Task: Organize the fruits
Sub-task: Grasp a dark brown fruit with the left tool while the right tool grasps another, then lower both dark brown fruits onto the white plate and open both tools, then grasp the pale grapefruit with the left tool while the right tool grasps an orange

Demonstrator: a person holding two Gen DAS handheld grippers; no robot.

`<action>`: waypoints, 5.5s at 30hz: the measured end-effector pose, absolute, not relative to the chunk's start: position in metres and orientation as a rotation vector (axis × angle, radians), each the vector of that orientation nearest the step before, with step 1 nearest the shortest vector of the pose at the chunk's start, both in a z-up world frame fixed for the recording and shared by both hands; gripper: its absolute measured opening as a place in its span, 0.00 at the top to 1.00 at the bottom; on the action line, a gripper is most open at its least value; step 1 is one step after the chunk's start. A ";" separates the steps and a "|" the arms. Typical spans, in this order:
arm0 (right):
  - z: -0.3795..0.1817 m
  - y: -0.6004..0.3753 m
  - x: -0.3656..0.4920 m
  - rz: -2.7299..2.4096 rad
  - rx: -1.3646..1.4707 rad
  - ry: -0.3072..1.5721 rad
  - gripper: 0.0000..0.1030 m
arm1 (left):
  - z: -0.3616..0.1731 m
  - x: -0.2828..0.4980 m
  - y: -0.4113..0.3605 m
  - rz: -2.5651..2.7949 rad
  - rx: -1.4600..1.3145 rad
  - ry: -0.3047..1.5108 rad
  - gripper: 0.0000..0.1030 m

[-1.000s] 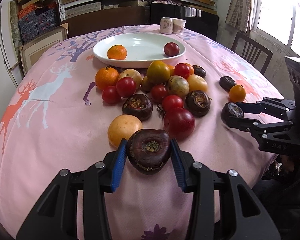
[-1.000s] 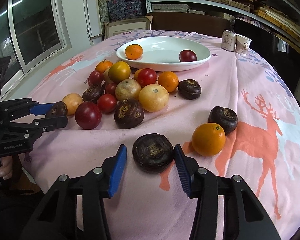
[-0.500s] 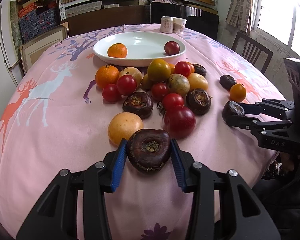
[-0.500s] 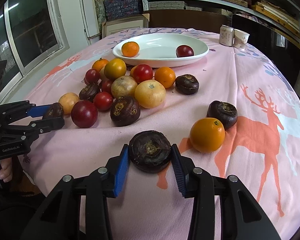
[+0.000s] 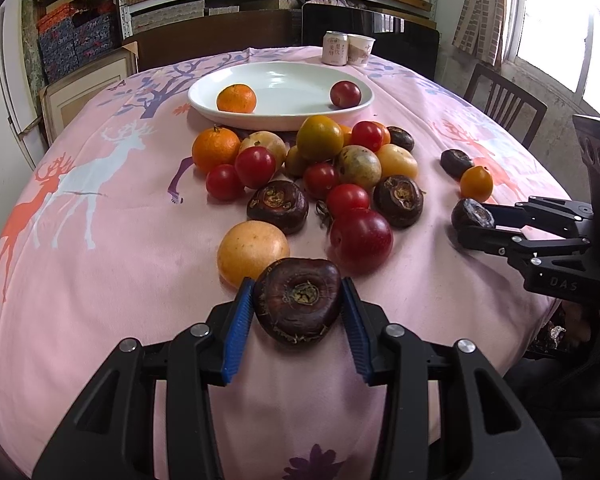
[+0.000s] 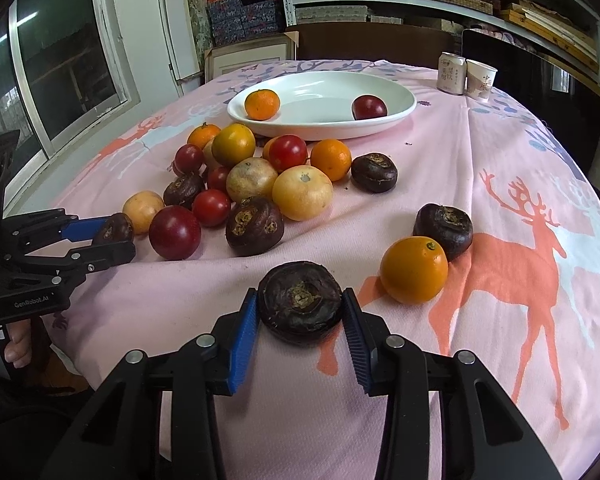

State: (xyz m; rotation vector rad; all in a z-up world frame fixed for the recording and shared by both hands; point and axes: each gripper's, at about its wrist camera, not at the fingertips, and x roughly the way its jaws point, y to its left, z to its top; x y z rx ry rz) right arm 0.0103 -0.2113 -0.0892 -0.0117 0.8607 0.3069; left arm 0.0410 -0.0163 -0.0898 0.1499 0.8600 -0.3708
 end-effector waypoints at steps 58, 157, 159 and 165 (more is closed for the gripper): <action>-0.005 -0.237 0.136 0.368 0.078 0.703 0.59 | -0.001 0.160 -0.035 -0.438 0.146 0.752 0.25; -0.100 -0.272 0.038 0.192 0.110 0.818 0.63 | -0.090 0.075 -0.013 -0.358 0.169 0.877 0.13; -0.100 -0.272 0.037 0.201 0.115 0.811 0.64 | -0.090 0.077 -0.013 -0.355 0.168 0.879 0.13; -0.098 -0.272 0.034 0.223 0.112 0.789 0.64 | -0.094 0.080 -0.013 -0.343 0.166 0.887 0.13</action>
